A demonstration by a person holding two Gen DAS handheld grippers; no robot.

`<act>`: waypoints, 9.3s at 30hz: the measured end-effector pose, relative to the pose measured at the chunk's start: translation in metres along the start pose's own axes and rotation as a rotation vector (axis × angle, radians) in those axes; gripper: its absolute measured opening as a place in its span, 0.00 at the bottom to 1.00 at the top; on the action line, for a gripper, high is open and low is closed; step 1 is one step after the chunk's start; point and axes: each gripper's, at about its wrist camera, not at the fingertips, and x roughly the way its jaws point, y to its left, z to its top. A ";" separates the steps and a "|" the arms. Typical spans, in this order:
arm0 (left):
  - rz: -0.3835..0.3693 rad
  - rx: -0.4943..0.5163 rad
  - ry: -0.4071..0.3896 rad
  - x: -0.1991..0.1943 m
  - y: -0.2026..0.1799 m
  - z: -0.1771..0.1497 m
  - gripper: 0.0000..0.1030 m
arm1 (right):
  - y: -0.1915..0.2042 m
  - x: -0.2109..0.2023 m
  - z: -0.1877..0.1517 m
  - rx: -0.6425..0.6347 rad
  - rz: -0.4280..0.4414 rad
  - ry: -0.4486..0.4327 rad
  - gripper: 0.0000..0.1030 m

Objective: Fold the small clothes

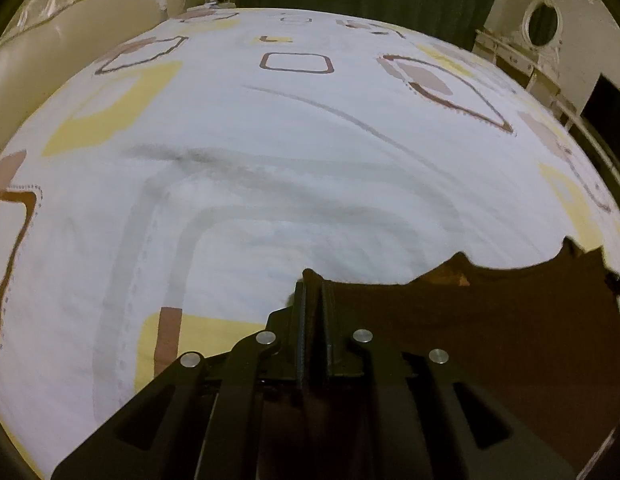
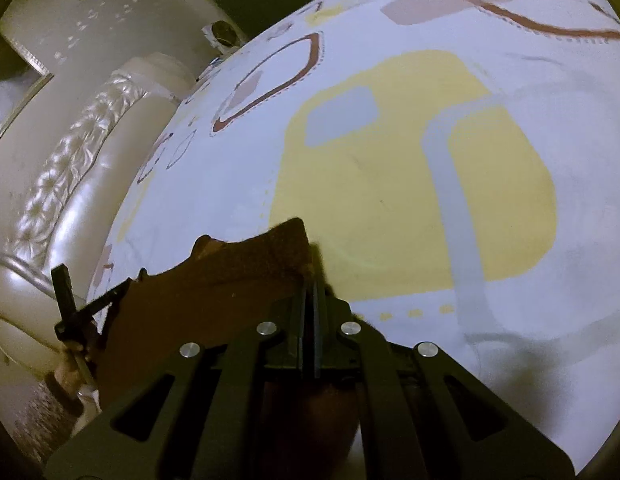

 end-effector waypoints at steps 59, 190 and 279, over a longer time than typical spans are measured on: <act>-0.194 -0.317 0.060 -0.099 0.000 -0.166 0.12 | 0.013 -0.062 -0.147 0.201 0.165 0.173 0.20; -0.168 -0.009 0.049 -0.101 -0.302 -0.126 0.10 | 0.101 -0.007 0.031 -0.060 0.088 0.279 0.09; -0.392 0.231 -0.111 -0.145 -0.332 -0.183 0.55 | -0.065 -0.145 -0.075 0.339 0.185 -0.002 0.60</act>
